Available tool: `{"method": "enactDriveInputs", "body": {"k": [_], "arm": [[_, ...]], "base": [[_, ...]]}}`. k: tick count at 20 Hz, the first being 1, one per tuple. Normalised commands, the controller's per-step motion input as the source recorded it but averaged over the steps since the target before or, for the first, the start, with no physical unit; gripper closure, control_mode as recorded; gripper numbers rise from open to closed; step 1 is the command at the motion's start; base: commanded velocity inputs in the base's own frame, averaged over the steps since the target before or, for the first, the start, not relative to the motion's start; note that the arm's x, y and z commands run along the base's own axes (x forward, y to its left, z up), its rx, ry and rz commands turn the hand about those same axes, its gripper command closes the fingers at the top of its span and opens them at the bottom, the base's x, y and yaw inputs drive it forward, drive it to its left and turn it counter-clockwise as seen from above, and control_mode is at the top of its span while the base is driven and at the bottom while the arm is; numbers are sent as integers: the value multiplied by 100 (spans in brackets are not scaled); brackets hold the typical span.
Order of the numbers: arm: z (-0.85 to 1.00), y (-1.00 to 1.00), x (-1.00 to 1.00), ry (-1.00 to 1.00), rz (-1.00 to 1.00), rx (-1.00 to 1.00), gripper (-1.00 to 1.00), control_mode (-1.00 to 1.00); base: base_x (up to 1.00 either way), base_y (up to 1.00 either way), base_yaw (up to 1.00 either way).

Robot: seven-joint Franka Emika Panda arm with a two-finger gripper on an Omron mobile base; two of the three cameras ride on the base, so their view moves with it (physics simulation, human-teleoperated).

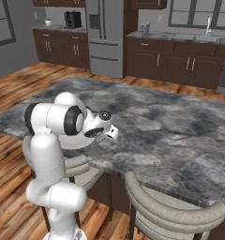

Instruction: Take the fork and place it on the left side of the plate. Then take the spoon and place it on the right side of the plate. Make sure they're directly next to the plate.

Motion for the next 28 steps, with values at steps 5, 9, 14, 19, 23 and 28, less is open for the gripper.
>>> {"method": "enactDriveInputs", "body": {"k": [5,9,14,19,23,28], "arm": [[44,-31,-36,4,-4,0,-100,-100],[90,-49,-78,18,-6,0,-100,-100],[100,-43,-100,21,-3,-1,-100,-100],[100,-34,-100,7,0,-2,-100,-100],[100,-21,-100,3,1,-4,-100,-100],[92,2,-100,0,17,-1,-100,-100]], "base": [[0,0,0],[0,0,0],[0,0,0],[0,0,0],[0,0,0],[0,0,0]]}}
